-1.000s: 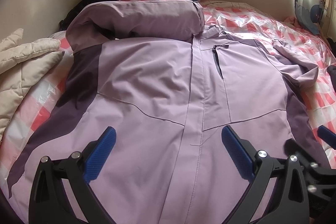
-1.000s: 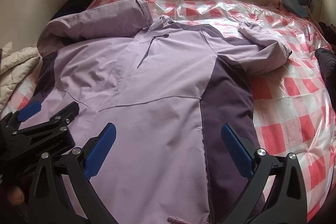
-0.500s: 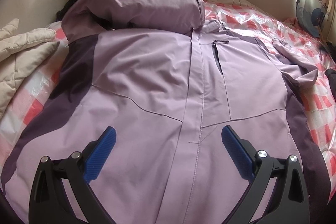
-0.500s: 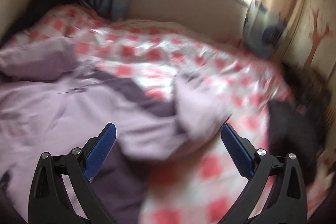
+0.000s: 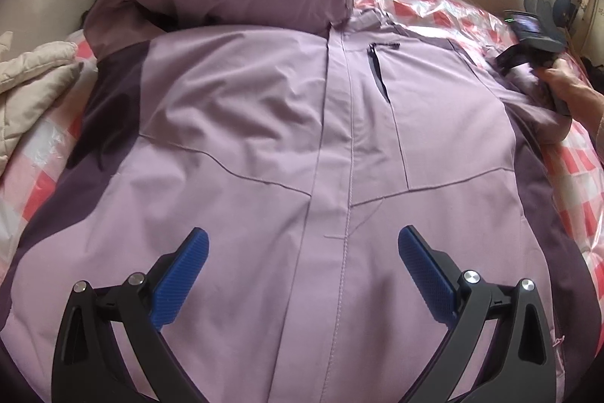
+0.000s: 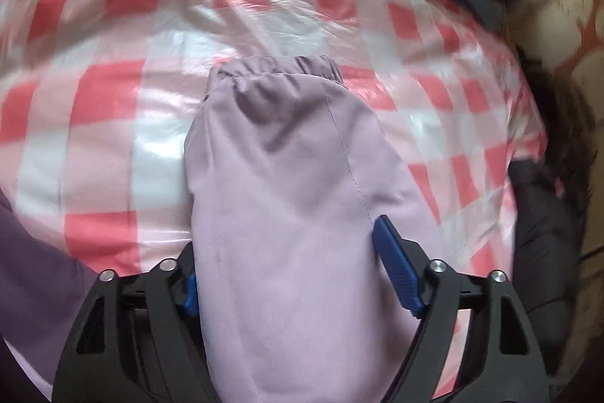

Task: Fold large clothes
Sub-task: 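Grasp the lilac jacket sleeve cuff with the right gripper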

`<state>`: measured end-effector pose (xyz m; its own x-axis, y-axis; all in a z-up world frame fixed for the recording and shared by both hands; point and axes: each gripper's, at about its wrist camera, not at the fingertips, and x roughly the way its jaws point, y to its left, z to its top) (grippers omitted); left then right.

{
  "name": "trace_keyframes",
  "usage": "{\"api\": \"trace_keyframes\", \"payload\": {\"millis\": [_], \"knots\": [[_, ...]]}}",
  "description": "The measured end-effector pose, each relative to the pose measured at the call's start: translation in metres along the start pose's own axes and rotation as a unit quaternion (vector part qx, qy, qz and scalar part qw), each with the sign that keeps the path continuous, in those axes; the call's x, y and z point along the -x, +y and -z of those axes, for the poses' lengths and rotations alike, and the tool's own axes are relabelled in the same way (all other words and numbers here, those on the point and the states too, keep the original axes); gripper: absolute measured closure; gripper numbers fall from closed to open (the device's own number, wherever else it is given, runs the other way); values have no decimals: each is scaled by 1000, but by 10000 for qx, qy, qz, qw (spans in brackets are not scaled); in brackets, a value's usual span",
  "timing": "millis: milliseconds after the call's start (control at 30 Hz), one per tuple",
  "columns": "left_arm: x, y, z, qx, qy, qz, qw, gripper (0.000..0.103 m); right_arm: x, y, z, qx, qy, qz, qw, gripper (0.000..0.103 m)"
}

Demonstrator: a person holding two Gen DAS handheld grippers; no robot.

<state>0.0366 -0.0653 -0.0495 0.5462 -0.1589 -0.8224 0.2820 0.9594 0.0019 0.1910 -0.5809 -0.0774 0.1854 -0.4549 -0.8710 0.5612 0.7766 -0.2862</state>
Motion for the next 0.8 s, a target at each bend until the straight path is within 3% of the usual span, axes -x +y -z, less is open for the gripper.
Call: {"api": "trace_keyframes", "payload": {"millis": [100,200,233,300,367,467,567,633,700,800], "knots": [[2,1,-1,7,-47,-20,10000,6,34,-94,26,-1371,-563,-613,9871,43],[4,4,-2,81,-91,-10,9999,6,78,-202,94,-2631,-1200,-1183,9499,40],[5,5,-2,104,-99,-3,9999,6,86,-235,122,-2977,-1264,-1389,9360,37],[5,5,-2,151,-98,22,9998,6,94,-290,176,-3480,-1230,-1680,9141,21],[4,5,-2,175,-91,31,9998,6,104,-325,217,-3697,-1231,-2034,8982,16],[6,5,-2,177,-152,-2,9997,6,101,-348,250,-3796,-1033,-2745,8775,9],[5,5,-2,171,-145,-31,9997,6,86,-348,247,-3836,-662,-3400,8561,8],[4,5,-1,171,-122,-20,9998,6,64,-341,239,-4159,-421,-3896,8206,8],[4,5,-2,157,-129,-27,9998,6,48,-334,230,-4485,-472,-4290,7827,8],[3,6,-2,187,-104,7,9998,6,28,-323,206,-4667,-474,-4416,7648,8]]}}
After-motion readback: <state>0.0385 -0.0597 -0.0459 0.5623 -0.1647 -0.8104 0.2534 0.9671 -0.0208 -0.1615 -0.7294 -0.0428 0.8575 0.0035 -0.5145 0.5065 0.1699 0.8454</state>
